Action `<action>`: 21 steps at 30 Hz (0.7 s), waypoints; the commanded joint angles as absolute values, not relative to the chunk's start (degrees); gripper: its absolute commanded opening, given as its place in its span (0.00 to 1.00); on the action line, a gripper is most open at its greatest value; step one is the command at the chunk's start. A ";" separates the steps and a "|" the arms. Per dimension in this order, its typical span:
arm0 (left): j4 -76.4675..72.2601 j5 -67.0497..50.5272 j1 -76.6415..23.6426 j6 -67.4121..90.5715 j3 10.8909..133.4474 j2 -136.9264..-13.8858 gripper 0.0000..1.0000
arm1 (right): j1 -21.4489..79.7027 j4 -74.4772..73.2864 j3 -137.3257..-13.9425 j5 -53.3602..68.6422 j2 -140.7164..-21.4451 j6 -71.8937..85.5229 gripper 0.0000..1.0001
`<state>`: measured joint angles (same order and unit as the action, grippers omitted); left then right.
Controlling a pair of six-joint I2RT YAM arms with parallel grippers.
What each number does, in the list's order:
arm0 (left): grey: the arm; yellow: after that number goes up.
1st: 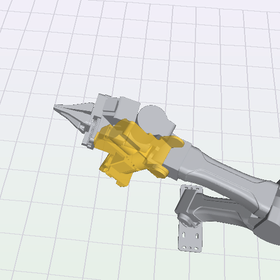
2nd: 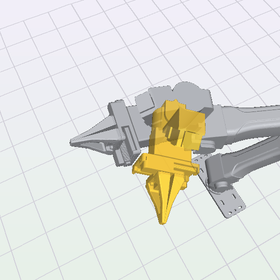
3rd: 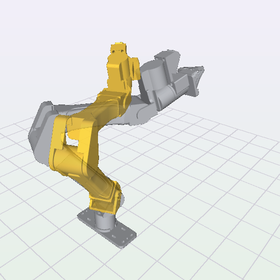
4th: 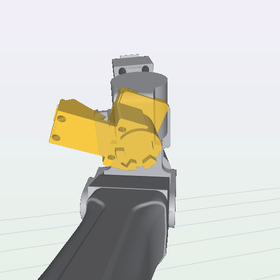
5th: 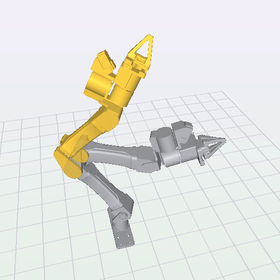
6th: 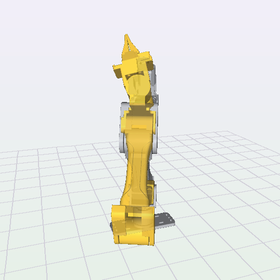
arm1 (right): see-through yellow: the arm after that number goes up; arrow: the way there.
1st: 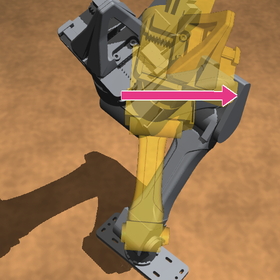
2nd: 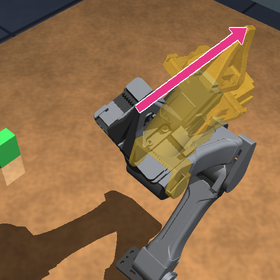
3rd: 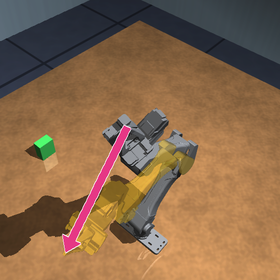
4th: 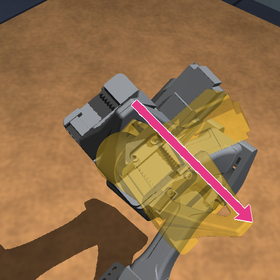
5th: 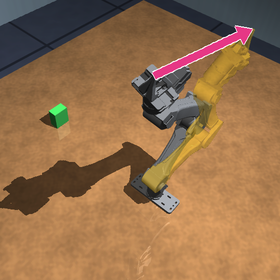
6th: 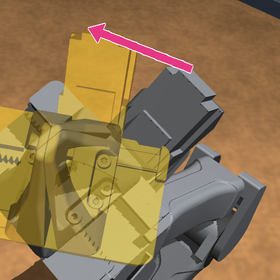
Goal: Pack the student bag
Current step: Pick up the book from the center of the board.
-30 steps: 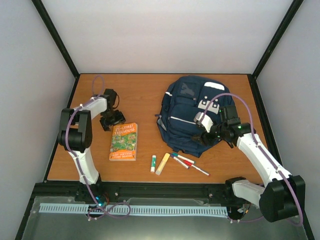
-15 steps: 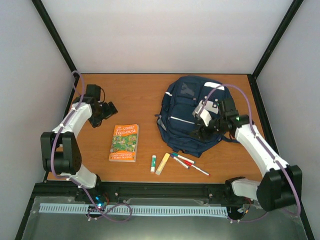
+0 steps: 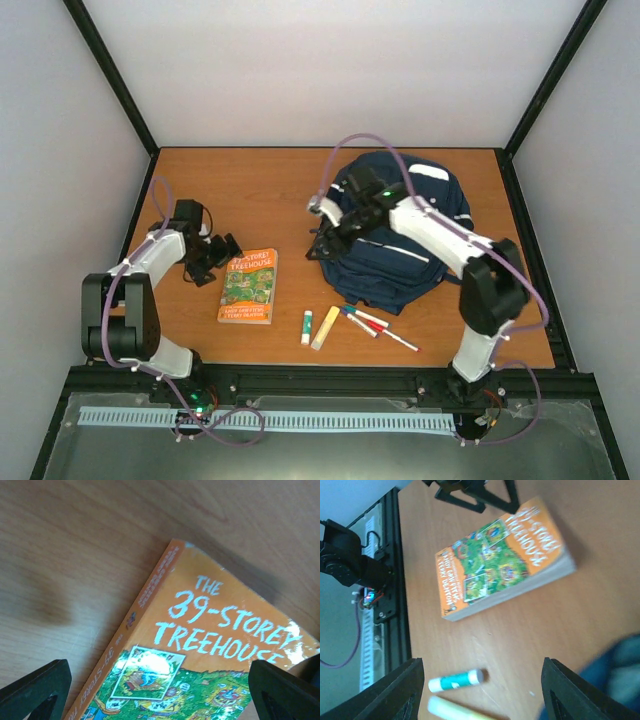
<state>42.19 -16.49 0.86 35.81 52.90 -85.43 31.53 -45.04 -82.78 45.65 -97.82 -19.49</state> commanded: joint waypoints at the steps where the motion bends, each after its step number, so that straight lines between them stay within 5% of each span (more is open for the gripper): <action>1: 39.88 -18.51 1.16 36.43 50.39 -84.22 1.00 | 38.05 -46.35 -88.17 46.91 -105.72 -12.71 0.66; 11: 36.44 -22.99 1.12 36.40 43.97 -82.90 0.99 | 43.59 -45.74 -94.72 47.83 -120.36 -6.51 0.66; 21: 31.74 -28.84 -3.64 37.11 42.03 -83.03 0.91 | 42.11 -44.13 -92.97 43.63 -121.26 -3.30 0.64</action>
<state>34.17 -26.33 -0.54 36.51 41.85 -83.24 43.11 -45.30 -93.23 44.75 -121.73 -5.72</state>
